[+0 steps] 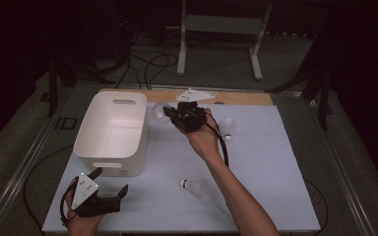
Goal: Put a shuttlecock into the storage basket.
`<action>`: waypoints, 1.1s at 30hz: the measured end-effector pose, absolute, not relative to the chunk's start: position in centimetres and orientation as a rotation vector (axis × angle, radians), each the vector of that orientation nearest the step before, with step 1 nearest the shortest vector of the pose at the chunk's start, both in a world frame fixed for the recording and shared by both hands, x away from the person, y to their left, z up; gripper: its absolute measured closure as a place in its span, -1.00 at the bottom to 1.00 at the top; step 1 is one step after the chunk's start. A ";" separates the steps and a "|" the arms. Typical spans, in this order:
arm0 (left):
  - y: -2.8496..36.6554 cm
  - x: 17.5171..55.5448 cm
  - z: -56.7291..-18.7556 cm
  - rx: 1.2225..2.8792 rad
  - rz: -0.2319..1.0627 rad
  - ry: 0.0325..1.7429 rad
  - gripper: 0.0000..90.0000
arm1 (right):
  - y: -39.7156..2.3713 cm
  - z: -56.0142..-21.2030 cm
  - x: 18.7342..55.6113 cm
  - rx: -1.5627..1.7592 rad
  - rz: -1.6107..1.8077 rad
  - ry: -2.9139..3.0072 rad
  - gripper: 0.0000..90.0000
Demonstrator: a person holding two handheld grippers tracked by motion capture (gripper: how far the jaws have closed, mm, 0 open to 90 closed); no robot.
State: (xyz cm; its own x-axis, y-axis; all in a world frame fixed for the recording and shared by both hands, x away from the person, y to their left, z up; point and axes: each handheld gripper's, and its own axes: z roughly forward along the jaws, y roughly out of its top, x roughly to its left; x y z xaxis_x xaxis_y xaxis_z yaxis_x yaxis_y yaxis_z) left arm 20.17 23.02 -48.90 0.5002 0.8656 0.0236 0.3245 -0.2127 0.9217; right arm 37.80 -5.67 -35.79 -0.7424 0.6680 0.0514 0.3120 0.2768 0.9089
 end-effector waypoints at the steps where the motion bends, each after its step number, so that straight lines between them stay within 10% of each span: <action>1: 23.0 20.2 -48.9 1.773 0.697 1.005 -1.00 | -5.7 -35.8 37.8 0.889 1.452 2.214 0.96; 33: 23.0 20.2 -48.9 1.778 0.695 1.005 -1.00 | -3.7 -36.2 37.4 0.857 1.457 2.239 0.96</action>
